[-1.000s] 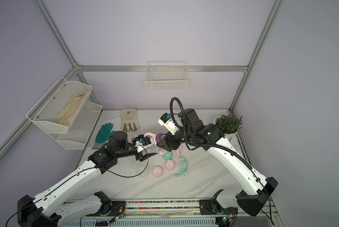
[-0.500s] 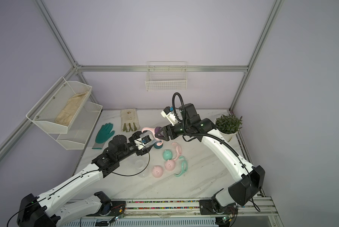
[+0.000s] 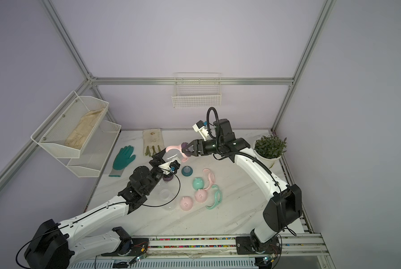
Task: Assemble the baby bottles
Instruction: Screw the nipple onto the baby bottle.
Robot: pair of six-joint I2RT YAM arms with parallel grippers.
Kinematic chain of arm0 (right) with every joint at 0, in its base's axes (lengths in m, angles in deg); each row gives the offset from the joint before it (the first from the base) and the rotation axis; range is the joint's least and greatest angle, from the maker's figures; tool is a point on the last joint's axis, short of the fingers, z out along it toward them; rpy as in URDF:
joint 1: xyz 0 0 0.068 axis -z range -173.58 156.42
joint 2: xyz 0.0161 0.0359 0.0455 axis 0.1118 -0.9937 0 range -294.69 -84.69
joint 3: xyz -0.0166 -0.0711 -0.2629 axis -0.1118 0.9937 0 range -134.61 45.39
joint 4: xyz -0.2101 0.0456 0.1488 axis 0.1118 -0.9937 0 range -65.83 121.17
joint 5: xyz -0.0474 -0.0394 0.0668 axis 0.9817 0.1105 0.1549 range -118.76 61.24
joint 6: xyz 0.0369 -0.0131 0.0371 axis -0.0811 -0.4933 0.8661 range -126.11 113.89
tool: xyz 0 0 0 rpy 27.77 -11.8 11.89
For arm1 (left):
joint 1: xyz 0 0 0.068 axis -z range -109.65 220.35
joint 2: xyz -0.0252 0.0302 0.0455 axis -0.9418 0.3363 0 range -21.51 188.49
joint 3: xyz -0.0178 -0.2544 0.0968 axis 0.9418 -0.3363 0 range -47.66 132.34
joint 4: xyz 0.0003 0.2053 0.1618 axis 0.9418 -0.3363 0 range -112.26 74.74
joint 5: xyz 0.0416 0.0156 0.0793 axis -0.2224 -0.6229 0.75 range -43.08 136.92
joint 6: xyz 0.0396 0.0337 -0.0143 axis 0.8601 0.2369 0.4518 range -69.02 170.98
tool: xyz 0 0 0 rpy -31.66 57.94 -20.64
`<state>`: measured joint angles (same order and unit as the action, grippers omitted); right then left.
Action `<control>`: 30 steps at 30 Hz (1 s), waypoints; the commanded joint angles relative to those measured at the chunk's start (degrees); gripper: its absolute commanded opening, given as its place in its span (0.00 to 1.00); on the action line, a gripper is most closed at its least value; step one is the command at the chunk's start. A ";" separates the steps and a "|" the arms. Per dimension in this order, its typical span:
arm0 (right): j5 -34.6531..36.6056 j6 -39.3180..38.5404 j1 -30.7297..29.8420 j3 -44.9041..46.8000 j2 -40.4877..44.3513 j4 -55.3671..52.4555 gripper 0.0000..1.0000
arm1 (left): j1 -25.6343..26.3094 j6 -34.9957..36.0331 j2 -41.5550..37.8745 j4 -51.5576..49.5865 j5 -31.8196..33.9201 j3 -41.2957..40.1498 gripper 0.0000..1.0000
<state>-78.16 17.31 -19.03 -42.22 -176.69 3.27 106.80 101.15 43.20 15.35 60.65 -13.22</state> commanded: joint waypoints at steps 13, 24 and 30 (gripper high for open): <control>3.91 0.49 4.64 0.95 4.79 3.16 0.61 | -0.33 1.79 1.22 11.82 13.42 1.22 0.00; 2.87 -17.30 4.35 3.92 19.08 -5.23 0.84 | -4.40 -24.36 -3.40 -33.57 -28.29 17.84 0.00; 5.75 -23.74 -1.19 3.86 20.85 -9.94 0.85 | -4.72 -25.45 -0.47 -41.70 -45.85 23.42 0.00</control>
<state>-73.77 -0.50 -18.44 -39.36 -155.78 -2.13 102.36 79.21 42.30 -21.41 28.83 5.14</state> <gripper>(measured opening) 0.849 0.772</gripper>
